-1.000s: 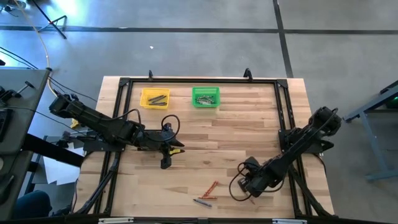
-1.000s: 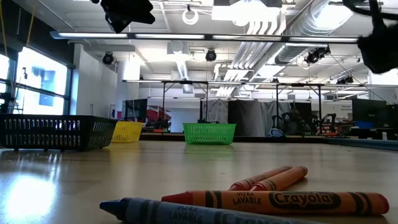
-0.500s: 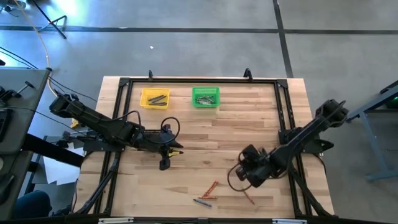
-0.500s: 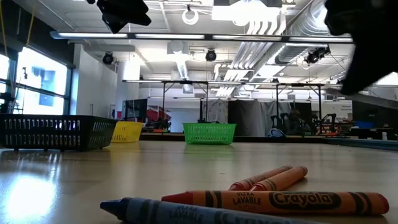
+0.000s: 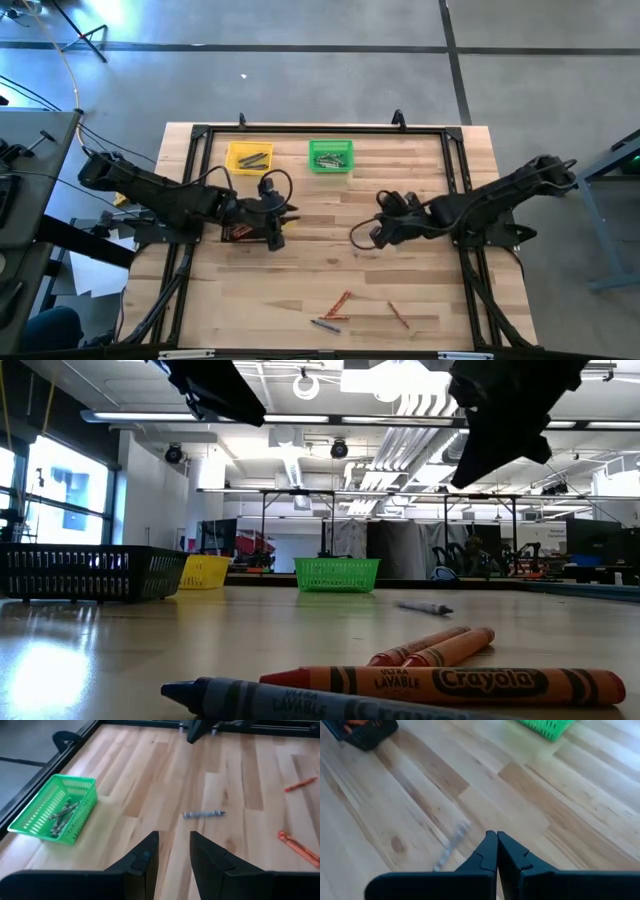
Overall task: Sort crayons
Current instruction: Put the gray crayon into the green bin
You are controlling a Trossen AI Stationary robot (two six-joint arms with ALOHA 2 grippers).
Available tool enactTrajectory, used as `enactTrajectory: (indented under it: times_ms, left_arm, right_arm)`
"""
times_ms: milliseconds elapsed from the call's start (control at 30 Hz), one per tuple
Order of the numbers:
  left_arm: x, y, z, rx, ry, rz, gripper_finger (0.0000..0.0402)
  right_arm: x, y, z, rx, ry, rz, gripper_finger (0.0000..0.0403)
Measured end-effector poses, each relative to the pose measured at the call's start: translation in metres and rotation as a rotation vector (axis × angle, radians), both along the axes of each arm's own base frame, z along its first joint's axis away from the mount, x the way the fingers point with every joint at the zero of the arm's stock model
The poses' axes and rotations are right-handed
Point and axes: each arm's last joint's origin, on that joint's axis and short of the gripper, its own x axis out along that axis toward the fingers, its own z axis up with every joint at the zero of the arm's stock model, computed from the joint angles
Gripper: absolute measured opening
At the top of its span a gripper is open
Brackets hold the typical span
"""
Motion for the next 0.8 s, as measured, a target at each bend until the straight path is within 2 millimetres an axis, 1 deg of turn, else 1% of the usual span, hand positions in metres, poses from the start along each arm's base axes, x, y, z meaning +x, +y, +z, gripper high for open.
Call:
enactTrajectory:
  times_ms: [133,300,400,533,633,800]
  left_arm:
    - [0.001,0.004,0.000,-0.002,0.001,0.012,0.0097]
    - [0.001,0.004,0.000,0.025,0.008,-0.005,0.0097]
    - [0.001,0.004,0.000,0.042,0.012,-0.009,0.0097]
    - [0.004,0.004,-0.004,0.004,0.017,0.013,0.0097]
    - [0.009,0.004,-0.016,-0.047,0.073,0.008,0.0097]
    - [0.017,0.000,-0.055,0.002,0.360,-0.159,0.0097]
  right_arm:
    - [0.004,-0.006,-0.004,0.017,0.043,0.026,0.0001]
    - [0.007,-0.005,-0.010,-0.007,0.073,0.037,0.0000]
    - [0.007,-0.005,-0.010,-0.007,0.073,0.038,0.0000]
    - [0.007,-0.004,-0.010,-0.005,0.074,0.042,0.0000]
    - [0.007,-0.004,-0.010,-0.006,0.074,0.044,0.0000]
    - [0.007,-0.005,-0.010,-0.041,0.097,0.093,0.0000]
